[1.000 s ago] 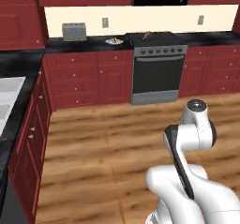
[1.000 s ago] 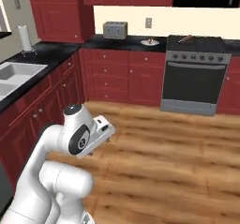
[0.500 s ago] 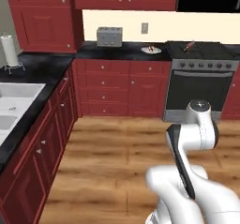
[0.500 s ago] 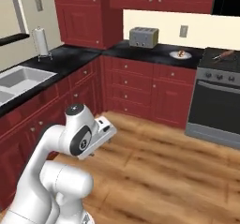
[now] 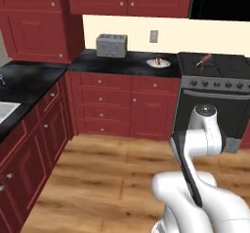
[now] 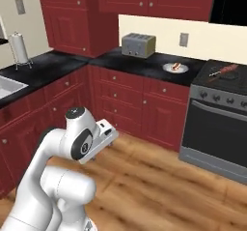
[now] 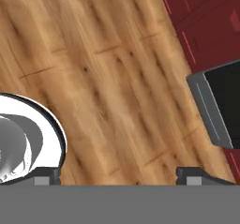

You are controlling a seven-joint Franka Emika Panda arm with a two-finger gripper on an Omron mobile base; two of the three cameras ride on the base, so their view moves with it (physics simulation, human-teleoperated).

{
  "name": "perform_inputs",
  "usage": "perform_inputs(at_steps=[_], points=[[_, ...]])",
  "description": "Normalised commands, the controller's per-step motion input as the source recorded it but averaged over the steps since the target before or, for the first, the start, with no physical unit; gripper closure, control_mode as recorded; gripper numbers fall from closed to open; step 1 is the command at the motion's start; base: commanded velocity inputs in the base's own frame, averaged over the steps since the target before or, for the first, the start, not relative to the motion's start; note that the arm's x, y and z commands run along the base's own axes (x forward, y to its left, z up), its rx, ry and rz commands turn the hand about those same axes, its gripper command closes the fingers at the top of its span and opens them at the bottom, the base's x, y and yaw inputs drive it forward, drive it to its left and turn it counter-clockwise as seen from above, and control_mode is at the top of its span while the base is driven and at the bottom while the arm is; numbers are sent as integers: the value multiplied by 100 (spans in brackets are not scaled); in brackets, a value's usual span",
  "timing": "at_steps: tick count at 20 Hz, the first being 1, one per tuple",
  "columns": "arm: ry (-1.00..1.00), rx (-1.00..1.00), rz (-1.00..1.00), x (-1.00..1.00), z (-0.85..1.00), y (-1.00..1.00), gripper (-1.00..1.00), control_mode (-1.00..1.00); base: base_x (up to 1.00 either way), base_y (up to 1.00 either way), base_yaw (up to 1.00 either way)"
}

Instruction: Place the cold items (pear and squash) from the fridge in one tupperware on the dining counter. Place the warm items (kebab skewer and hot dog) in the stove area in another tupperware.

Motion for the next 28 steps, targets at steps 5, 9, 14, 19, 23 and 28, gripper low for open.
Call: perform_inputs(at_steps=[5,9,14,19,23,28], points=[[0,0,0,0,0,0,-100,100,100,-54,1],[0,0,0,0,0,0,-100,100,100,-40,0],[0,0,0,0,0,0,-100,100,97,-26,-7],[0,0,0,0,0,0,-100,100,81,-17,-19],[0,0,0,0,0,0,-100,100,49,-1,-28],[0,0,0,0,0,0,-100,100,70,0,-29]])
